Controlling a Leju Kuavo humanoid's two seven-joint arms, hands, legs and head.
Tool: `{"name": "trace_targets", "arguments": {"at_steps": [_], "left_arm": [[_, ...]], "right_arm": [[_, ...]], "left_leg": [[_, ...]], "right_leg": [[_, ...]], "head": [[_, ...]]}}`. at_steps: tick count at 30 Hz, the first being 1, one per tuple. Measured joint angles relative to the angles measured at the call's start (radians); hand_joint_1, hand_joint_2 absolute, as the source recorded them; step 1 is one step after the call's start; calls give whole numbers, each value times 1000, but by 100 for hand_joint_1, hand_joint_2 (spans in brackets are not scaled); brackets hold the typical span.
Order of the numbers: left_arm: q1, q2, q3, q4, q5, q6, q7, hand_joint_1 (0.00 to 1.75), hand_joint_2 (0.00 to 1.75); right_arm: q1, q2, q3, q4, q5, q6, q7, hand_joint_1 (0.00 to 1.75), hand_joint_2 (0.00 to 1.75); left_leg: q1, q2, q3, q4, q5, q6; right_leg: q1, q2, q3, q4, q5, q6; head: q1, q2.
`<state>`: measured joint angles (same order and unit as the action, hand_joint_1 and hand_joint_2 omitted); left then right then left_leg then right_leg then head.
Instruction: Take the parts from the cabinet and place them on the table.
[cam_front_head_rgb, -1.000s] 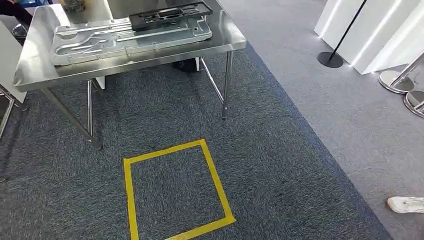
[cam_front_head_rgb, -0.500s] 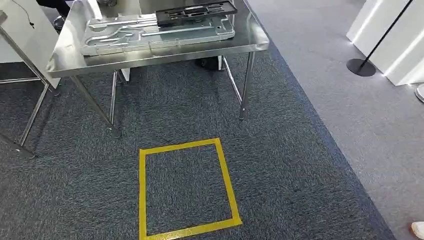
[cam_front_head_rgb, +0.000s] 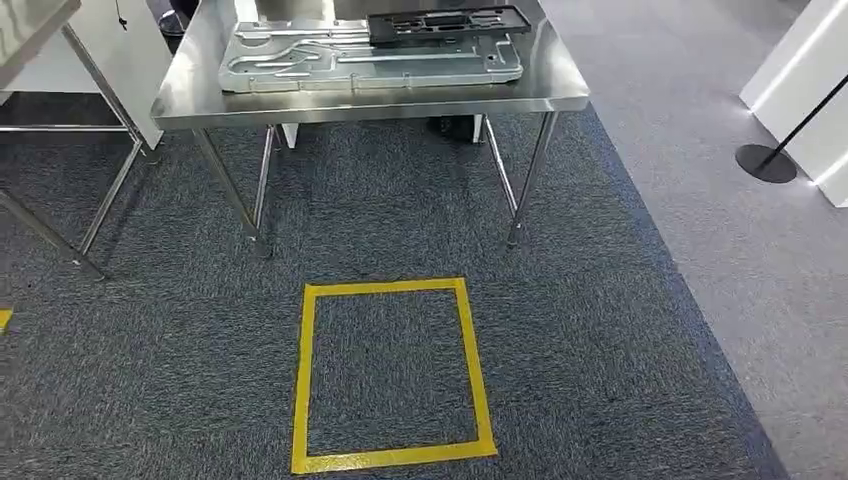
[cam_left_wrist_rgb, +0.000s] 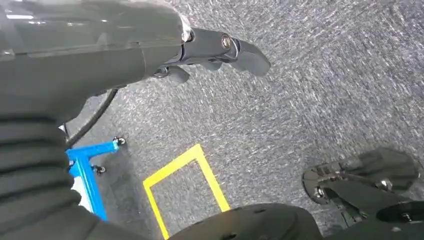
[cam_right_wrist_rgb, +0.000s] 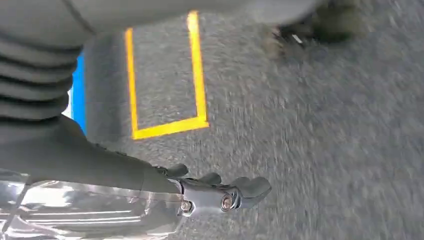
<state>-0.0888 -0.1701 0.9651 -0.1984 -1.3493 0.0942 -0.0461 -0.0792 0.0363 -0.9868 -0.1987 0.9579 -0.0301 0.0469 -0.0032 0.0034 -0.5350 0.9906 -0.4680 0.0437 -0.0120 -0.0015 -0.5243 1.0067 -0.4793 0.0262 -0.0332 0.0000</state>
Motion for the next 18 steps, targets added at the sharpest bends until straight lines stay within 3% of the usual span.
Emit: {"name": "trace_targets", "arguments": {"at_steps": [1,4,5,6,7,9,10,11,12,13,15,16,17,18], "left_arm": [[-1,-1,0,0,0,-3,5,0,175],[1,0,-14,0,16,-11,19,0,175],[1,3,-24,-1,30,-11,20,0,175],[2,6,-38,-3,53,-13,21,0,175],[2,8,-54,-3,76,-15,21,0,175],[1,14,-77,-3,129,-19,19,0,175],[0,17,-90,-3,157,-23,18,0,175],[1,19,-101,-3,178,-27,18,0,175],[6,21,-116,-3,205,-27,18,0,175],[12,24,-129,-3,227,-27,19,0,175],[29,27,-160,-3,272,-28,21,0,175],[37,28,-178,-2,297,-29,21,0,175],[40,30,-193,-2,321,-30,21,0,175],[42,32,-207,-3,346,-31,21,0,175]], "right_arm": [[-2,5,10,0,12,3,1,0,175],[4,15,53,1,21,20,1,0,175],[7,17,70,1,12,21,1,0,175],[9,23,90,1,-2,21,0,0,175],[10,23,109,-1,-18,21,-2,0,175],[13,23,144,-4,-54,21,-3,0,175],[15,23,160,-9,-70,21,-4,0,175],[16,23,177,-15,-89,21,-5,0,175],[15,23,196,-23,-105,21,-5,0,175],[14,23,208,-30,-122,21,-5,0,175],[14,23,245,-48,-158,22,-7,0,175],[15,22,263,-58,-177,21,-8,0,175],[14,22,279,-65,-194,21,-8,0,175],[16,21,294,-72,-211,21,-8,0,175]], "left_leg": [[-8,-1,-4,5,-1,-8],[-1,-2,-8,0,6,-25],[-6,-3,-8,0,5,-32],[-1,-3,-11,16,-10,-37],[-2,-3,-30,61,-47,-42],[1,-2,-95,223,-136,-51],[1,-2,-117,292,-162,-54],[1,-2,-116,315,-162,-56],[3,-1,-93,287,-140,-57],[6,0,-55,222,-103,-57],[11,3,43,36,-26,-55],[6,4,51,9,-46,-52],[7,3,51,-7,-51,-40],[6,2,43,-2,-48,-34]], "right_leg": [[8,2,4,-20,-10,-4],[13,1,-4,-17,-4,-17],[3,1,-1,-29,3,-27],[1,-6,2,-36,9,-32],[0,-7,-1,-37,10,-39],[1,-13,-3,-37,11,-41],[2,-15,-4,-36,11,-41],[2,-17,-3,-35,11,-41],[2,-18,-3,-33,11,-41],[1,-17,-3,-31,10,-39],[0,-16,-2,-22,6,-32],[8,-15,-8,-15,4,-24],[9,-17,-18,-9,6,-19],[8,-19,-21,-10,9,-14]], "head": [[0,0],[0,0],[0,0],[0,0],[0,0],[0,0],[0,0],[0,0],[0,0],[0,0],[0,0],[0,0],[0,0],[0,0]]}}
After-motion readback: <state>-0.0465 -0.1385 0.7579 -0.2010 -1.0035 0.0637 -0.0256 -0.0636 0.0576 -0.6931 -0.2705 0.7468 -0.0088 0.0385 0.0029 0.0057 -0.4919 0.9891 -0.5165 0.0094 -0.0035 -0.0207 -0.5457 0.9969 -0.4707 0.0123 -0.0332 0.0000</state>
